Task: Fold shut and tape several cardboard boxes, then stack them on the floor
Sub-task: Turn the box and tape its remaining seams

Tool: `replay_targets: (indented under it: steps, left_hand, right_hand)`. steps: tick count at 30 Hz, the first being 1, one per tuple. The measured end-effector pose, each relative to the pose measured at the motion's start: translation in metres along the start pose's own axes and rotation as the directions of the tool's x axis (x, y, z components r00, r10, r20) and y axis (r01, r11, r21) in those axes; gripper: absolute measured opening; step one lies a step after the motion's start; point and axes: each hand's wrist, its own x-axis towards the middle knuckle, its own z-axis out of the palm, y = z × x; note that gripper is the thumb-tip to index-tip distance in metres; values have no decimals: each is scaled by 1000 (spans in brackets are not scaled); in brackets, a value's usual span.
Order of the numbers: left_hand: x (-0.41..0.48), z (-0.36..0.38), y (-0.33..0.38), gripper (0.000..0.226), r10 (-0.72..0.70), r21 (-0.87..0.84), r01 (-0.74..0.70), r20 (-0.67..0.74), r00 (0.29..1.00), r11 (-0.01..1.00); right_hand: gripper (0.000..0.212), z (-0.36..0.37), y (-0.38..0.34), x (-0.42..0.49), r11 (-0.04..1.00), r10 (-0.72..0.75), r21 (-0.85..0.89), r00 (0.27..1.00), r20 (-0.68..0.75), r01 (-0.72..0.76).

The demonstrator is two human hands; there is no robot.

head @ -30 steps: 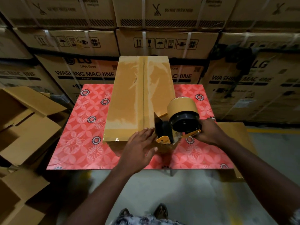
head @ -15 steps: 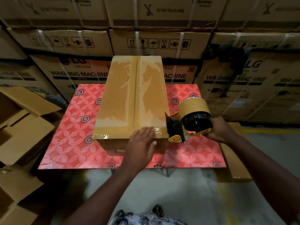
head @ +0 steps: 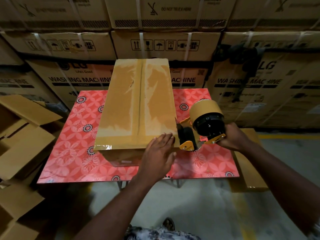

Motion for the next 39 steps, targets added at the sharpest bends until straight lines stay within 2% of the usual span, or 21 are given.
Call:
replay_targets:
  steps: [5, 9, 11, 14, 18, 21, 23, 25, 28, 30, 32, 34, 35, 36, 37, 38, 39]
  left_hand:
    - [0, 3, -2, 59, -4, -15, 3, -8, 1000, 1000]
    - [0, 5, 0, 61, -27, -13, 27, -2, 1000, 1000]
    - [1, 5, 1, 63, -34, -21, 34, 4, 999, 999]
    - [1, 4, 1, 66, -39, -27, 39, 21, 999, 999]
    - [2, 6, 0, 67, -48, -24, 49, 22, 999, 999]
    - [2, 6, -1, 66, -40, -19, 40, 27, 999, 999]
    - [1, 5, -1, 66, -37, -17, 37, 33, 999, 999]
    - [1, 3, 0, 66, -36, -14, 36, 35, 999, 999]
    - [1, 4, 0, 62, -35, -7, 36, 30, 999, 999]
    - [1, 4, -1, 61, -36, -6, 36, 31, 999, 999]
    - [1, 4, -1, 60, -35, -11, 35, 33, 999, 999]
    - [1, 3, 0, 60, -32, -11, 33, 32, 999, 999]
    - [1, 3, 0, 59, -31, -11, 31, 28, 999, 999]
    - [1, 3, 0, 59, -29, -12, 29, 23, 999, 999]
    - [0, 3, -1, 59, -28, -15, 28, 19, 999, 1000]
    - [0, 3, -1, 59, -26, -15, 27, 17, 1000, 1000]
    - [0, 3, 0, 59, -26, -15, 26, 14, 1000, 1000]
  right_hand:
    - [37, -10, 20, -13, 993, 102, -55, 994, 28, -100]
    - [19, -1, 27, -9, 982, 136, -143, 988, 74, -125]
    - [22, 11, 28, 0, 974, 157, -177, 983, 91, -139]
    - [28, 29, 26, 5, 982, 157, -119, 984, 86, -147]
    - [26, 48, 20, -6, 980, 179, 78, 981, 74, -184]
    - [18, 59, 30, -15, 962, 268, 29, 958, 105, -272]
    - [24, 70, 43, -25, 917, 394, 7, 908, 144, -399]
    - [27, 85, 52, -37, 819, 551, 73, 815, 178, -569]
    - [26, 115, 61, -49, 580, 704, 319, 658, 267, -750]
    - [25, 131, 58, -52, 368, 740, 512, 578, 344, -776]
    - [31, 143, 53, -48, 126, 755, 622, 481, 445, -773]
    - [35, 157, 47, -38, -57, 721, 686, 445, 530, -725]
    - [35, 163, 44, -33, -80, 715, 693, 442, 541, -717]
    - [41, 167, 41, -28, -33, 716, 685, 461, 525, -728]
    - [49, 167, 33, -26, 101, 700, 625, 501, 508, -774]
    - [52, 161, 20, -26, 299, 671, 503, 553, 494, -811]
    - [53, 155, 9, -27, 522, 649, 306, 603, 463, -796]
